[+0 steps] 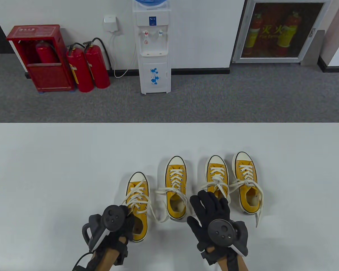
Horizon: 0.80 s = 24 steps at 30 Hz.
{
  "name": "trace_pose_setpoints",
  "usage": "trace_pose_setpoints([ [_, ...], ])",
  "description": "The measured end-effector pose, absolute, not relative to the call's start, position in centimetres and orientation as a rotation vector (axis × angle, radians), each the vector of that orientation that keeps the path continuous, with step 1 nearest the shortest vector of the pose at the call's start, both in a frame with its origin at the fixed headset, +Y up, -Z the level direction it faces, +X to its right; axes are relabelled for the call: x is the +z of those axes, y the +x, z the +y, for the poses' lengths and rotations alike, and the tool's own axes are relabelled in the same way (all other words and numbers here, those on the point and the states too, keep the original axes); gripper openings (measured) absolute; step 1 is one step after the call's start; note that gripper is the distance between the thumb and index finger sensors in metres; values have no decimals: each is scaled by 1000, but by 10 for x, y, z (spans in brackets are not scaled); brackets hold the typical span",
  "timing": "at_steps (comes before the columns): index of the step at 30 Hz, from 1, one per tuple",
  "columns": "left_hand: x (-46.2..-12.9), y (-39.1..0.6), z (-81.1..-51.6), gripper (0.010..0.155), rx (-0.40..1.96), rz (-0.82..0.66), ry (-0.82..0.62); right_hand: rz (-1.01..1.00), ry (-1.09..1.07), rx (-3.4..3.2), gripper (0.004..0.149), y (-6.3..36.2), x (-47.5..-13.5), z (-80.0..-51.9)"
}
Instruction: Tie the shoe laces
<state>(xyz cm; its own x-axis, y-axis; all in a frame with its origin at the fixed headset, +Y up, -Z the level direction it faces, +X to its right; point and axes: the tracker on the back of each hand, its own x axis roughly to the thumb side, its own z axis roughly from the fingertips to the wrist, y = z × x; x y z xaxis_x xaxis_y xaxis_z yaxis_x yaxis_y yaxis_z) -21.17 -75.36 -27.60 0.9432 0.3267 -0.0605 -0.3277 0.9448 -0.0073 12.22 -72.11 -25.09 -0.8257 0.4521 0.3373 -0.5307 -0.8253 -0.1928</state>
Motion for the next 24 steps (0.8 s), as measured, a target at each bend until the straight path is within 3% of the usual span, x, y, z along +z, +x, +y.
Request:
trace_pose_setpoints([
  [9,-272,-231,-747,62,466,11,-201,-377,390,2571,71,120,-250,-721],
  [16,-275,-251,-732,62,603,75,-147,-376,382,2563,71,121,-251,-722],
  [24,-299,-252,-717,66,624,143,-165,-381,386,2563,71,121,-251,-722],
])
